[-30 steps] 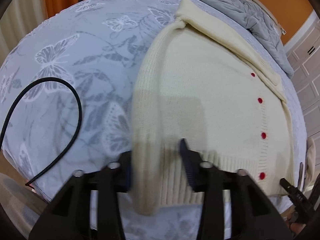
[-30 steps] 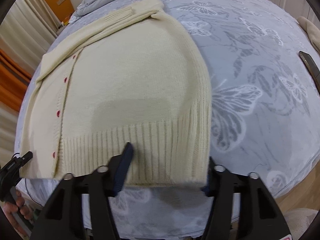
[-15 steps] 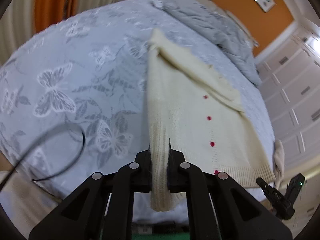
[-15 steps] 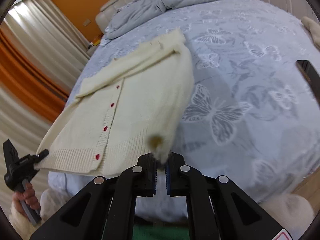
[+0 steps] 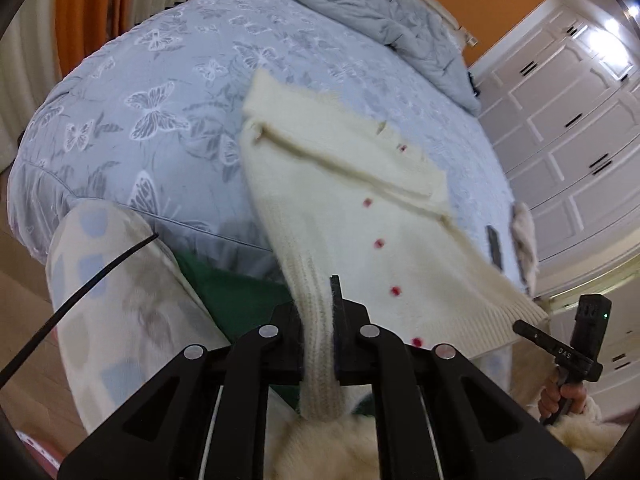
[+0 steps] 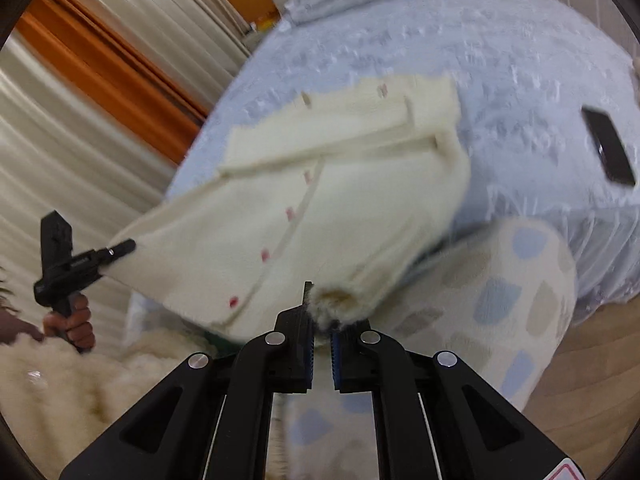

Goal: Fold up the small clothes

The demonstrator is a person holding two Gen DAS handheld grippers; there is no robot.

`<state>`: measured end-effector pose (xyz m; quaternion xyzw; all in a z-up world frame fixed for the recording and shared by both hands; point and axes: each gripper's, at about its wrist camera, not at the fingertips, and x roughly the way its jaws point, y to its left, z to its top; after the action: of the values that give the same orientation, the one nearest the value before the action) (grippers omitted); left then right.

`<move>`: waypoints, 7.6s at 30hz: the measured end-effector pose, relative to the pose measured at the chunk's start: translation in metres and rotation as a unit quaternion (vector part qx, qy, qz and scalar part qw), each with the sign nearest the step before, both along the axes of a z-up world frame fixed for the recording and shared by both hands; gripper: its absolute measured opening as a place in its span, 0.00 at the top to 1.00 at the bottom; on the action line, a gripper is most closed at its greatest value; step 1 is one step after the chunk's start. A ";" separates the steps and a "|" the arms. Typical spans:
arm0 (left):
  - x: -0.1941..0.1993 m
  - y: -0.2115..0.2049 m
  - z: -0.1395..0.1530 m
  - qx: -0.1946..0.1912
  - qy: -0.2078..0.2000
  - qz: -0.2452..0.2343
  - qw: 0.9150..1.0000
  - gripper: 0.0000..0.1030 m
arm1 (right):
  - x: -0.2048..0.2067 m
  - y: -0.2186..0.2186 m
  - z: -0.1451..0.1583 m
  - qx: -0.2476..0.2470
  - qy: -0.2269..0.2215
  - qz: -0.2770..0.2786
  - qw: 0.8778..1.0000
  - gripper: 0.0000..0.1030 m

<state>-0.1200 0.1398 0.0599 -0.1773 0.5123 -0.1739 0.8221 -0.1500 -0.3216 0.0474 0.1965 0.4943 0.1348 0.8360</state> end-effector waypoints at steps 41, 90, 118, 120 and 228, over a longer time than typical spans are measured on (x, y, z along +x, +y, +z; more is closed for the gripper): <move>0.319 -0.035 -0.100 0.041 -0.067 0.115 0.990 0.77 | 0.294 -0.068 -0.125 -0.078 -0.033 -0.163 0.983 0.40; 0.250 -0.043 -0.119 0.161 -0.013 0.110 0.981 0.13 | 0.216 -0.047 -0.134 -0.112 0.010 -0.206 0.972 0.92; 0.226 -0.033 -0.140 0.160 0.024 0.097 0.982 0.13 | 0.326 -0.055 -0.140 -0.150 0.050 -0.204 0.966 0.47; 0.226 -0.026 -0.150 0.150 0.042 0.103 0.982 0.13 | 0.335 -0.055 -0.148 -0.150 0.069 -0.198 0.966 0.87; 0.181 -0.262 -0.091 -0.045 -0.028 -0.145 0.988 0.49 | 0.191 -0.045 -0.119 0.060 0.028 -0.184 0.981 0.53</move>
<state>0.0614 -0.1225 -0.0310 -0.1329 0.5011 -0.3190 0.7934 0.0412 -0.3666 -0.0713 0.3374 0.4634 0.0022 0.8194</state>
